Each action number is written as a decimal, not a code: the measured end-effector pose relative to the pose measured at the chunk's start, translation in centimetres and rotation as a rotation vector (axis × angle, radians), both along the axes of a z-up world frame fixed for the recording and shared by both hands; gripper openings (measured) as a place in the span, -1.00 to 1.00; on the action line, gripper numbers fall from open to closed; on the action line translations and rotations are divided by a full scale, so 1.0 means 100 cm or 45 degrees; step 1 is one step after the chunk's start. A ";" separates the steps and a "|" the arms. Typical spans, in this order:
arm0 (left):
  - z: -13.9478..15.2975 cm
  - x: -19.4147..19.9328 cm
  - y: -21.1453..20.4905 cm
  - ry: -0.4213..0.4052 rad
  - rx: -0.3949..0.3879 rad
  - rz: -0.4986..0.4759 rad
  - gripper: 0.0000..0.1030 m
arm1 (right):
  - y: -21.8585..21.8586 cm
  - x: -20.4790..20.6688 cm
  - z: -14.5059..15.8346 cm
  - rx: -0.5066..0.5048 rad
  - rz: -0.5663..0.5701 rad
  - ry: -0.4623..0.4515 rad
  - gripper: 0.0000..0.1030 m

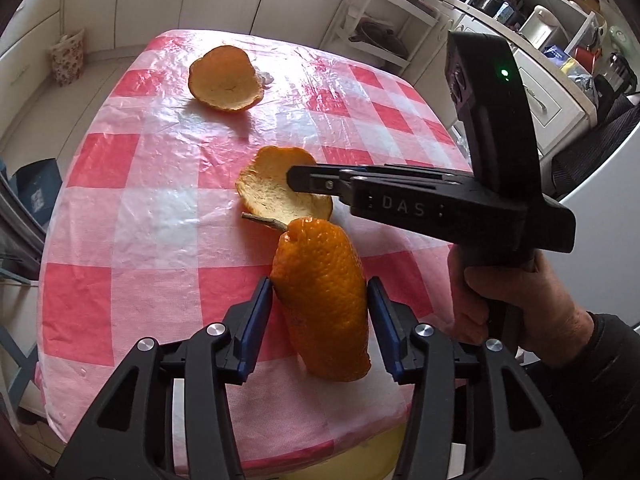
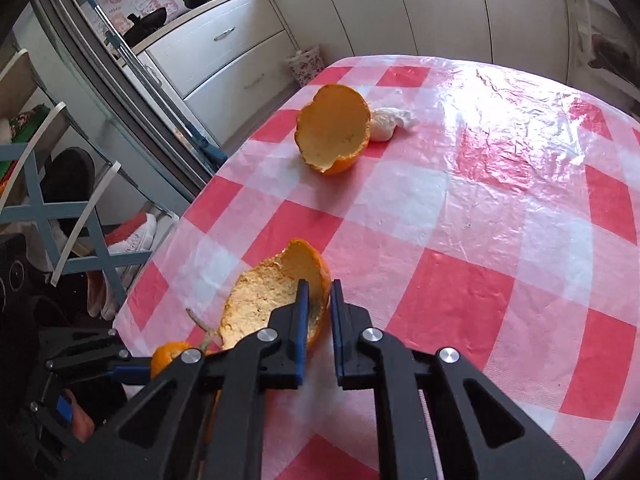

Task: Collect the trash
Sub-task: 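Grasp the orange with the left tool while the right tool grasps an orange peel, then lift the orange with the left tool while the right tool lifts the peel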

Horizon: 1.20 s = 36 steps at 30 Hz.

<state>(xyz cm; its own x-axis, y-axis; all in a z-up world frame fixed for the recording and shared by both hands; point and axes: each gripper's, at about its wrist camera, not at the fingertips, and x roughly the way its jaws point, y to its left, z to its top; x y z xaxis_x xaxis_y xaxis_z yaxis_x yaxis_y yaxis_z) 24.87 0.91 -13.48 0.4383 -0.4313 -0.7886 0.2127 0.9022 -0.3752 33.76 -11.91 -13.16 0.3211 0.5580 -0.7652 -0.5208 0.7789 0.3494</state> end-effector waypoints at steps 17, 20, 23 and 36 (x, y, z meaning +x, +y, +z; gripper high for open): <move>-0.007 0.010 0.015 0.027 -0.007 0.164 0.16 | -0.105 -0.014 0.010 -0.059 -0.226 0.001 0.08; -0.009 0.012 0.010 0.024 0.012 0.165 0.19 | -0.109 -0.015 0.006 -0.016 -0.242 0.042 0.08; -0.010 0.013 0.010 0.023 0.009 0.167 0.19 | -0.108 -0.010 0.003 0.071 -0.265 0.079 0.08; -0.010 0.015 0.011 0.025 -0.019 0.121 0.04 | -0.026 -0.002 0.000 0.031 -0.113 0.010 -0.72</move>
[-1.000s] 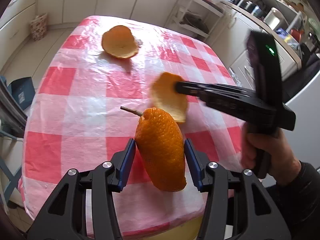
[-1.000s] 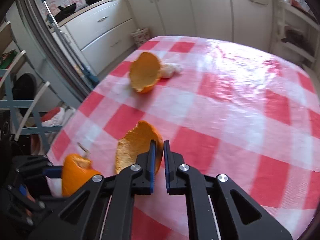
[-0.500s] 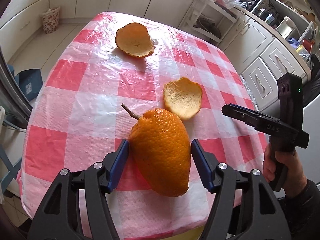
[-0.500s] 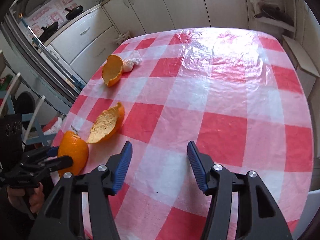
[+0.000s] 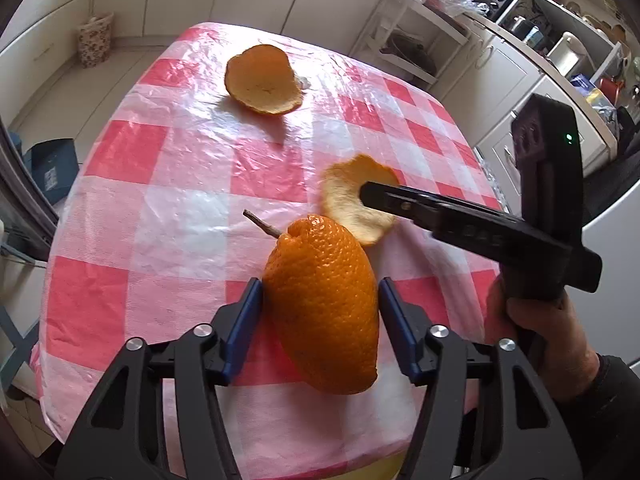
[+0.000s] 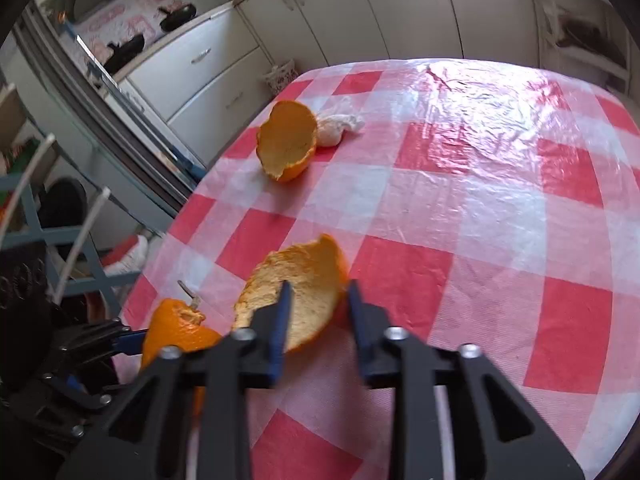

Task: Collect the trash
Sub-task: 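Lift the orange with the left tool while the right tool lifts the peel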

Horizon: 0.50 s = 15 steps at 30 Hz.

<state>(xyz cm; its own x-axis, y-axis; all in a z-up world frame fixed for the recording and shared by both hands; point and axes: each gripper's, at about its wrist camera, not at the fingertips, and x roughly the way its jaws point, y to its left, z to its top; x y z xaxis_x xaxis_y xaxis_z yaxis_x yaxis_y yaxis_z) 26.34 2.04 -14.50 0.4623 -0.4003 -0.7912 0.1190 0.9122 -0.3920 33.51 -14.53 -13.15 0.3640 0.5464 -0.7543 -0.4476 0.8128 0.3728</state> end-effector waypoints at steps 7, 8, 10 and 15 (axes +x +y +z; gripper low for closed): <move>0.001 -0.011 -0.009 -0.013 0.016 -0.067 -0.23 | -0.015 -0.017 0.024 -0.062 -0.014 -0.093 -0.86; 0.002 -0.014 -0.010 -0.017 0.021 -0.071 -0.24 | -0.023 -0.022 0.028 -0.066 -0.029 -0.102 -0.86; 0.007 -0.022 -0.012 -0.030 0.013 -0.087 -0.25 | -0.038 -0.035 0.037 -0.064 -0.053 -0.114 -0.86; 0.021 -0.055 -0.016 -0.085 -0.045 -0.149 -0.27 | -0.062 -0.088 0.059 -0.005 -0.086 -0.139 -0.86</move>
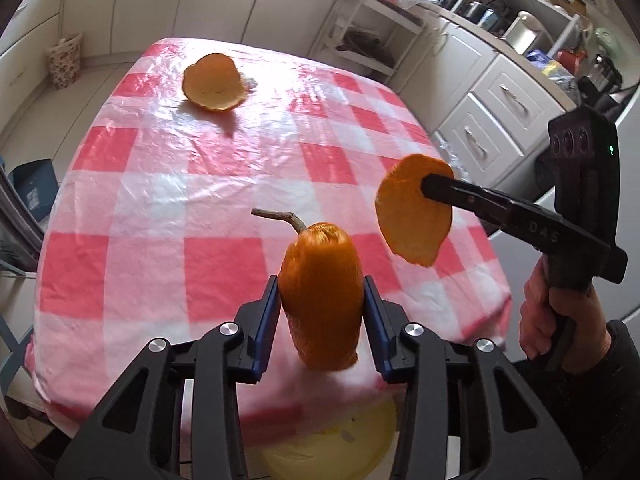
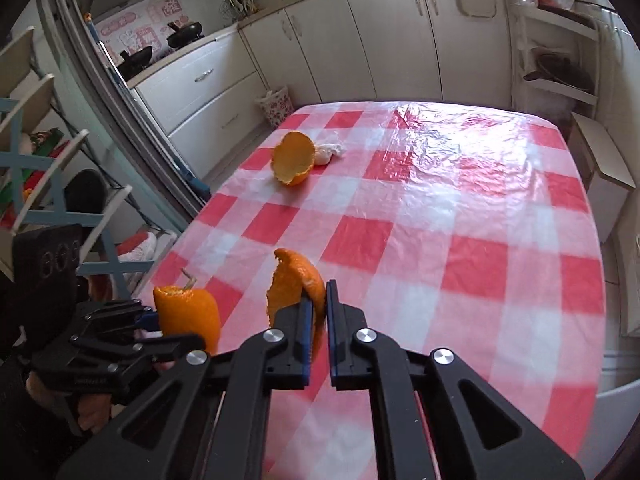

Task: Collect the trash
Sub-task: 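Lift the orange with the left tool while the right tool lifts the peel, then carry the orange and peel down and release them into the yellow bin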

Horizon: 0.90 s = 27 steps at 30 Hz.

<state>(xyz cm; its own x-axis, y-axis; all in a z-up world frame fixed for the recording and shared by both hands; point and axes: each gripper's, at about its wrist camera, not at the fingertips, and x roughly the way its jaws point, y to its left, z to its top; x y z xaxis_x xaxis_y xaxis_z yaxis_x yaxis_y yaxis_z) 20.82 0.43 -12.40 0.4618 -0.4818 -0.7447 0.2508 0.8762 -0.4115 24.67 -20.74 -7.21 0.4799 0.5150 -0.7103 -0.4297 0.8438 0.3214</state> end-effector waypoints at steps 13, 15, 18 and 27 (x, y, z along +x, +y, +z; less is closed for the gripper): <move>-0.004 -0.103 -0.016 0.052 -0.066 -0.239 -0.29 | 0.017 -0.150 -0.025 -0.057 0.093 0.112 -0.86; -0.008 -0.113 -0.019 0.066 -0.049 -0.260 -0.29 | 0.023 -0.157 -0.032 -0.102 0.110 0.130 -0.86; -0.025 -0.118 -0.026 0.142 -0.028 -0.281 -0.28 | 0.028 -0.160 -0.054 -0.170 0.122 0.248 -0.73; -0.065 -0.118 -0.015 0.364 -0.039 -0.178 -0.09 | 0.020 -0.147 -0.067 -0.212 0.017 0.335 -0.08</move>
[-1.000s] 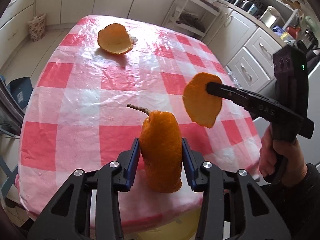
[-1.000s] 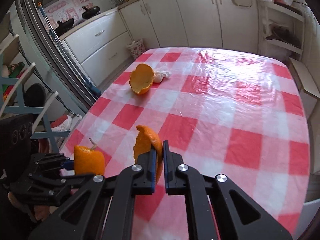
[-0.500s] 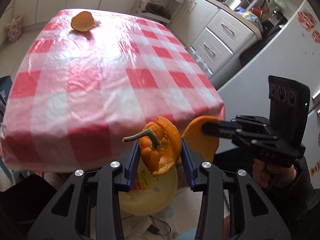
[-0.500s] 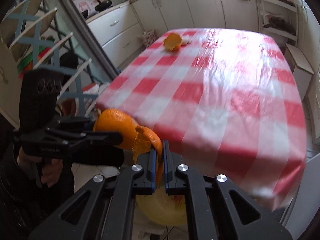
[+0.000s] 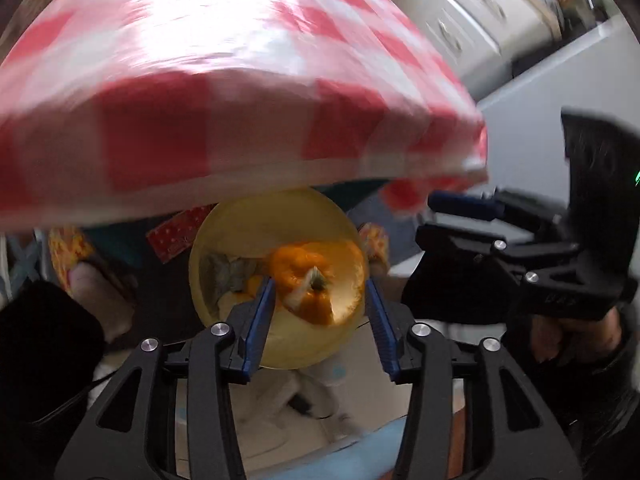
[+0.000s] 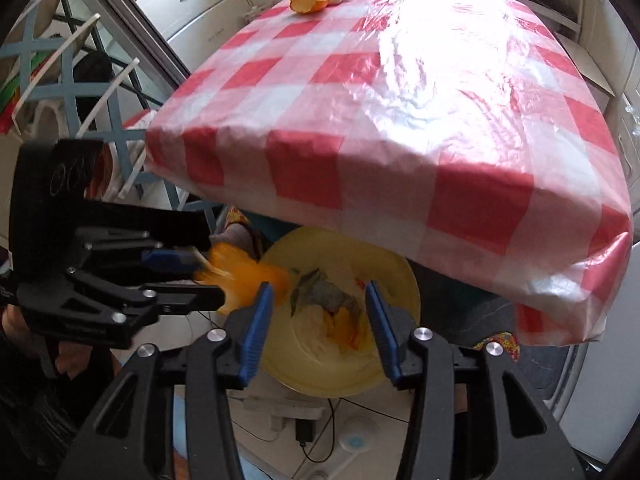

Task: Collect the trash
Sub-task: 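Carry the orange and peel down and release them into the yellow bin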

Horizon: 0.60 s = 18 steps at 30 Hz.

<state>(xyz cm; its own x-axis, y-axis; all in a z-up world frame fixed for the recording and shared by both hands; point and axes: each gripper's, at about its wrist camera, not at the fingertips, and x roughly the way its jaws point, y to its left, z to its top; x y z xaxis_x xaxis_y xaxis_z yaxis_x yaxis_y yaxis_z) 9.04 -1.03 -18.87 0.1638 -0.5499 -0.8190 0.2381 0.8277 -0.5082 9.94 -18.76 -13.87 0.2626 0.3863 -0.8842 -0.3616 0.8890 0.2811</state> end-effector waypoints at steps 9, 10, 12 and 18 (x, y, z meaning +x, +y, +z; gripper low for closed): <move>-0.081 -0.009 0.095 0.331 -0.142 0.731 0.14 | 0.034 0.000 -0.013 0.071 0.158 0.088 0.01; -0.098 -0.010 0.100 0.386 -0.161 0.798 0.13 | 0.039 -0.001 -0.016 0.080 0.182 0.102 0.01; -0.142 -0.010 0.105 0.510 -0.185 0.929 0.13 | 0.048 -0.004 -0.020 0.083 0.228 0.125 0.01; -0.246 0.028 0.110 0.683 -0.282 1.093 0.14 | 0.054 -0.009 -0.022 0.082 0.269 0.138 0.08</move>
